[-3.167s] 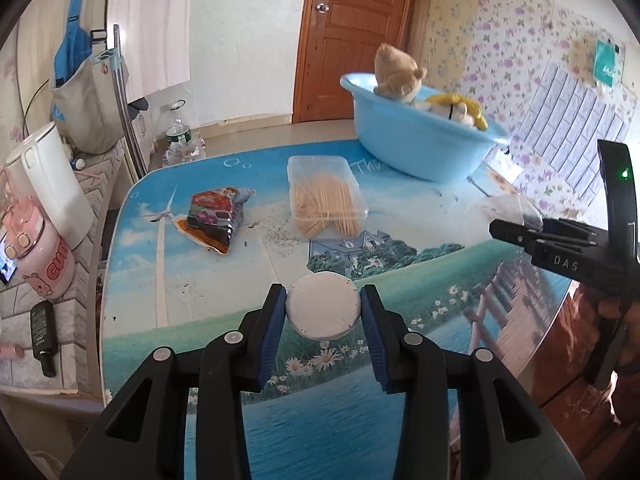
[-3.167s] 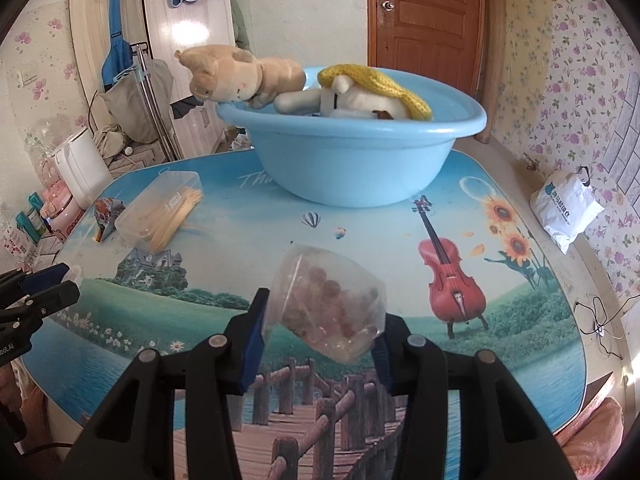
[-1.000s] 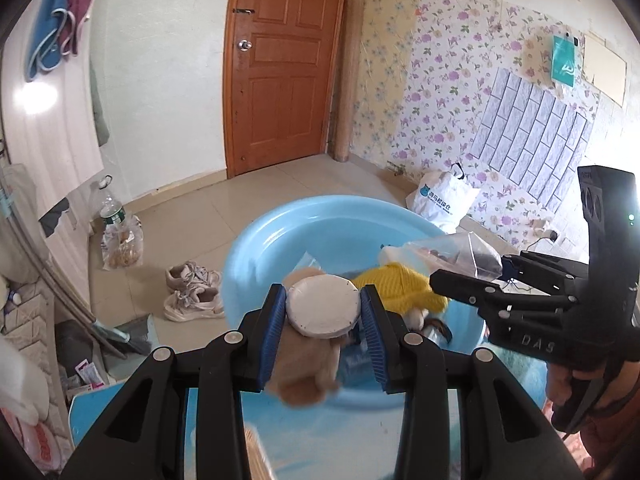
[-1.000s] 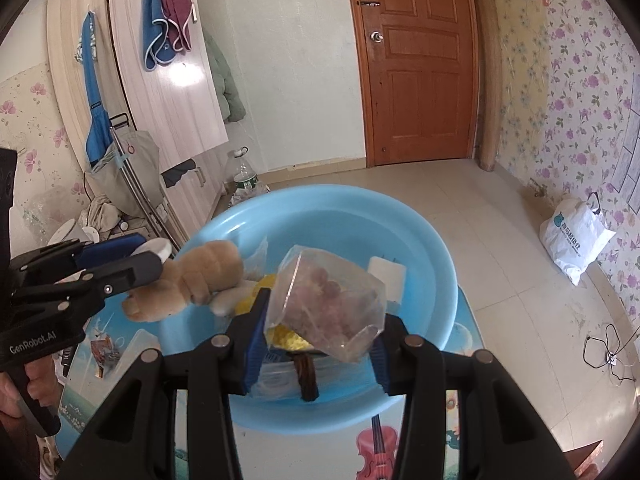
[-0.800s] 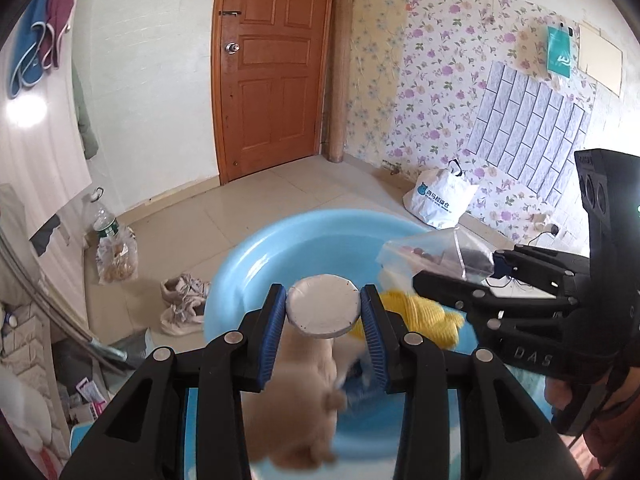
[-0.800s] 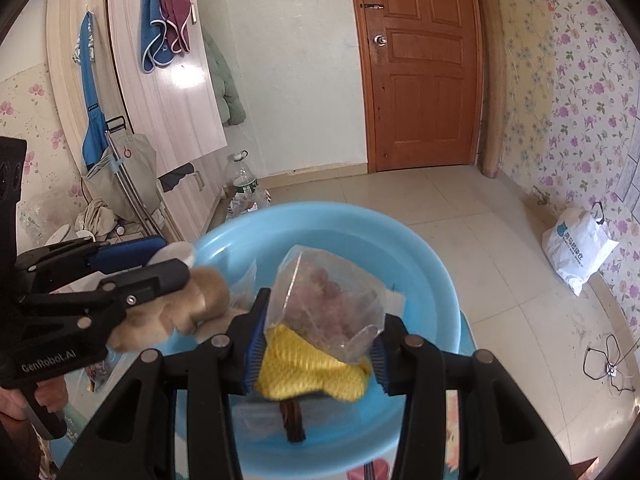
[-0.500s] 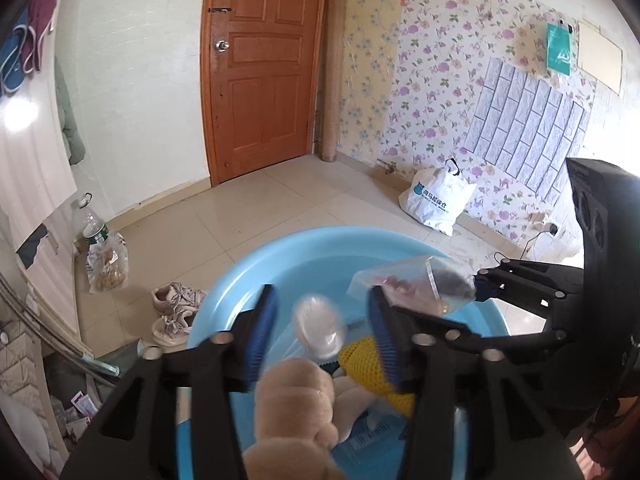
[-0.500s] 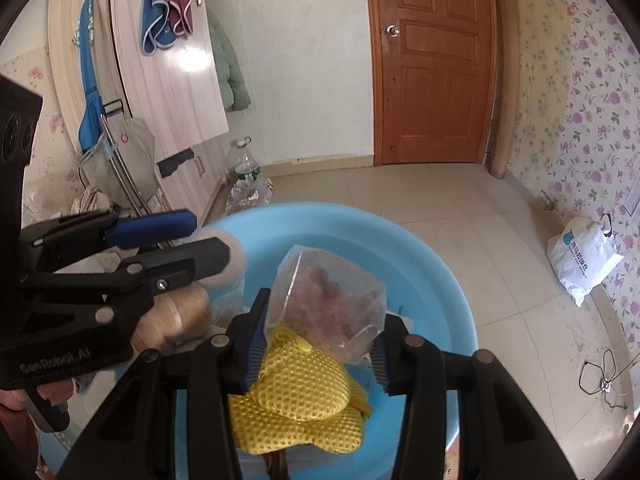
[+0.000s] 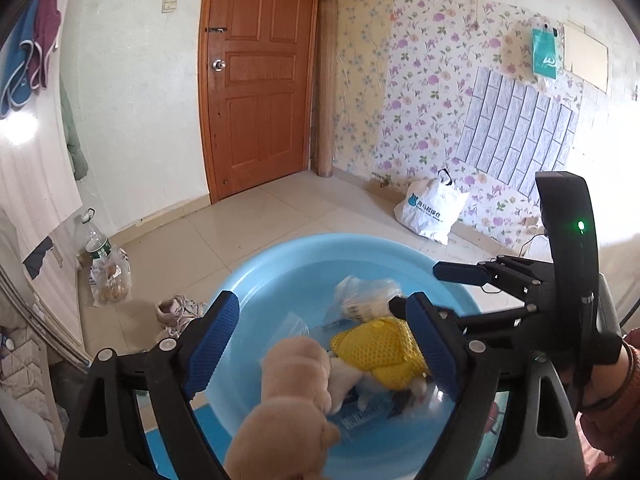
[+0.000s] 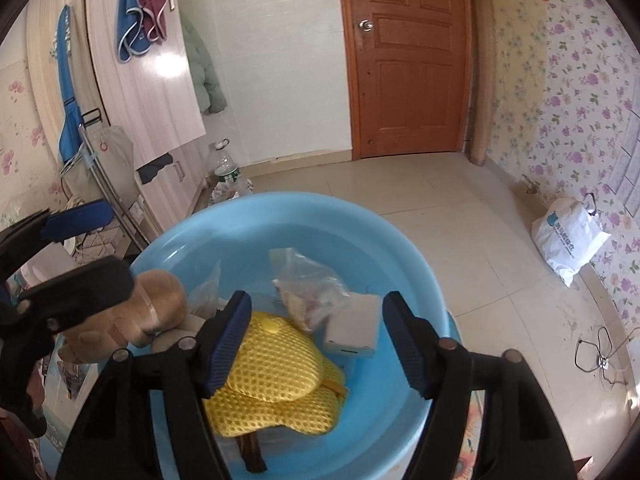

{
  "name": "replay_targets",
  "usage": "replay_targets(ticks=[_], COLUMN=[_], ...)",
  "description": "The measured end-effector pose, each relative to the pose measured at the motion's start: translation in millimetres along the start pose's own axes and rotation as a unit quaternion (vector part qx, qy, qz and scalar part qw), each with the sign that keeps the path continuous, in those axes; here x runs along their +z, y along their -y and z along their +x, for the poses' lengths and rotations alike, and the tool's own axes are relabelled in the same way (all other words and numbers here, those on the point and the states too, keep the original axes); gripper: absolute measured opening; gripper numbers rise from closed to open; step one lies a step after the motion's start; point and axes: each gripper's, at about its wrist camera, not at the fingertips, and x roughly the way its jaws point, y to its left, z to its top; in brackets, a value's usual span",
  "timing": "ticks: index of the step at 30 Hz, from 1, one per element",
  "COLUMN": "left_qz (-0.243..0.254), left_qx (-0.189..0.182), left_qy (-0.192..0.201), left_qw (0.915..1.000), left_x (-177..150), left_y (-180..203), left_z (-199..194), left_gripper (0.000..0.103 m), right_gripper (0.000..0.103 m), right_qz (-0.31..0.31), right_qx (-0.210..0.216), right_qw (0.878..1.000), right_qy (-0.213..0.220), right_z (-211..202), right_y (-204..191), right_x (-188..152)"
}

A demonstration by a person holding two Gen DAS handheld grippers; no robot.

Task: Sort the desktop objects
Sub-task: 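Carry cotton pad and candy bag over the blue basin and open both tools, then withdraw both tools from the basin back over the table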

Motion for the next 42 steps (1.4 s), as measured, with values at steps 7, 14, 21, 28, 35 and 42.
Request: replay_targets(ticks=[7,14,21,28,35,42], left_qz=[-0.021,-0.040,-0.042,-0.045,-0.086,-0.116], left_qx=[0.020,0.047,0.056,0.066,0.071,0.083], left_qy=[-0.003,-0.013,-0.021,-0.034,-0.049,-0.074], left_qw=[0.9996,0.9980,0.9973,0.9962,0.9925,0.9870], left_x=[-17,-49,-83,-117,-152,-189], left_y=[-5,-11,-15,-25,-51,-72], left_z=[-31,-68,-100,-118,-127,-131], left_gripper=[0.088,0.094,0.094,0.094,0.094,0.094], right_gripper=[0.068,0.068,0.068,0.068,0.068,0.068], right_qz=[0.005,-0.002,-0.023,-0.021,-0.058,-0.081], right_qx=[-0.008,-0.004,0.001,0.005,0.037,0.066], right_qw=[1.000,1.000,1.000,1.000,0.997,0.994], right_qy=[-0.015,-0.013,-0.011,-0.015,-0.024,-0.043], right_z=[-17,-42,-64,-72,-77,-72], right_y=[-10,-28,-55,-79,-119,-146], right_x=[-14,-34,-48,-61,-79,-90])
